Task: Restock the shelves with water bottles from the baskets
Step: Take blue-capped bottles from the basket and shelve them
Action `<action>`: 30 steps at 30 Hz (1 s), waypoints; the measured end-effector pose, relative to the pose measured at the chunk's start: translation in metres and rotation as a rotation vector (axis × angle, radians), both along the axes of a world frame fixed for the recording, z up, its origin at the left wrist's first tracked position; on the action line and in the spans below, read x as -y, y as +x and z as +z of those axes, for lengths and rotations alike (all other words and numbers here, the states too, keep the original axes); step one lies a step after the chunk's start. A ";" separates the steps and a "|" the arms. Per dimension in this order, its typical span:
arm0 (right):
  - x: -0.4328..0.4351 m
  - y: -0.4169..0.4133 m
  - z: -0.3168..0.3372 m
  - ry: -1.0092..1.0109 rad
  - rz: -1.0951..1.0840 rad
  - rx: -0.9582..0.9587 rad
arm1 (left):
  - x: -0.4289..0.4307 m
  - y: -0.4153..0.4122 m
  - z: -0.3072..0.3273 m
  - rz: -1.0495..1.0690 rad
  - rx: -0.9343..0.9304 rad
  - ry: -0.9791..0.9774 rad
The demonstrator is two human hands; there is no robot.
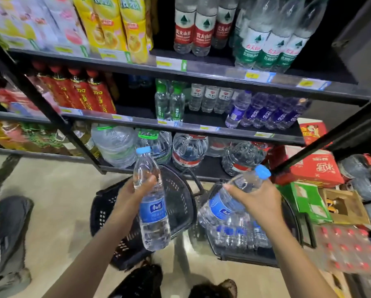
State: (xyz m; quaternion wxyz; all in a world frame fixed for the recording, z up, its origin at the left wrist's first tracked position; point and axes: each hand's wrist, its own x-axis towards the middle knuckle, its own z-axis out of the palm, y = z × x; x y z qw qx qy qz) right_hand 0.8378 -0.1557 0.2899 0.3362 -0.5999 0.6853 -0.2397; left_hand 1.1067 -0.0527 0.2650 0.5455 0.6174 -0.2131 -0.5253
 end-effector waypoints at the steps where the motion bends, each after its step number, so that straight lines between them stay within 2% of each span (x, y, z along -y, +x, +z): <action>1: -0.001 0.017 -0.001 0.002 -0.007 0.016 | 0.000 0.016 -0.001 0.005 0.013 -0.006; 6: -0.004 0.076 0.006 0.019 -0.013 0.068 | 0.002 0.069 -0.004 0.040 0.052 0.005; 15: 0.030 0.123 0.010 0.043 0.037 0.076 | 0.031 0.101 -0.011 0.085 0.059 -0.001; 20: 0.068 0.154 0.002 -0.011 0.137 0.018 | 0.070 0.120 -0.011 0.091 0.126 -0.022; 25: 0.106 0.198 -0.012 -0.049 0.192 0.044 | 0.111 0.150 -0.020 0.090 0.190 -0.045; 30: 0.143 0.252 -0.037 -0.143 0.169 0.072 | 0.153 0.192 -0.036 0.070 0.355 -0.065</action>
